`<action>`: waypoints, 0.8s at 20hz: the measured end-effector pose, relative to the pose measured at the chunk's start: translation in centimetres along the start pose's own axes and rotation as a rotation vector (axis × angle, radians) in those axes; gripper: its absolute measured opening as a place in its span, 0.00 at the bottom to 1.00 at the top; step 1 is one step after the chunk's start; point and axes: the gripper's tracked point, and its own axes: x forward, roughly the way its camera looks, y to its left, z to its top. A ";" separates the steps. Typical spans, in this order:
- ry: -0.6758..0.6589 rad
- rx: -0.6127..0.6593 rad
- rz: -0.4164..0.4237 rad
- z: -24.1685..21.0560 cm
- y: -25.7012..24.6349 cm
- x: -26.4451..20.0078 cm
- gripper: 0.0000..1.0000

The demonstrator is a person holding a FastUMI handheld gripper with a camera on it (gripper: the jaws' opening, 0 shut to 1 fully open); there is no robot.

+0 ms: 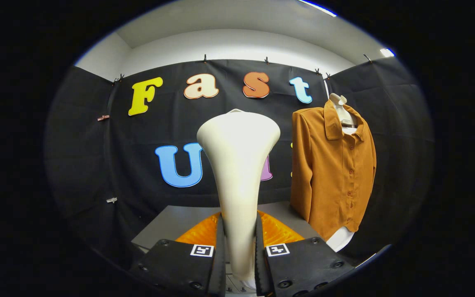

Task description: Iron the clothes twice with a garment steamer, once on the left side and once on the right side.

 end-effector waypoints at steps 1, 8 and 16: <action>-0.003 -0.003 0.002 0.1 0.1 0.0 0.31; -0.010 -0.021 0.013 0.5 0.0 -0.1 0.31; -0.003 -0.018 -0.006 0.2 -0.9 -0.1 0.31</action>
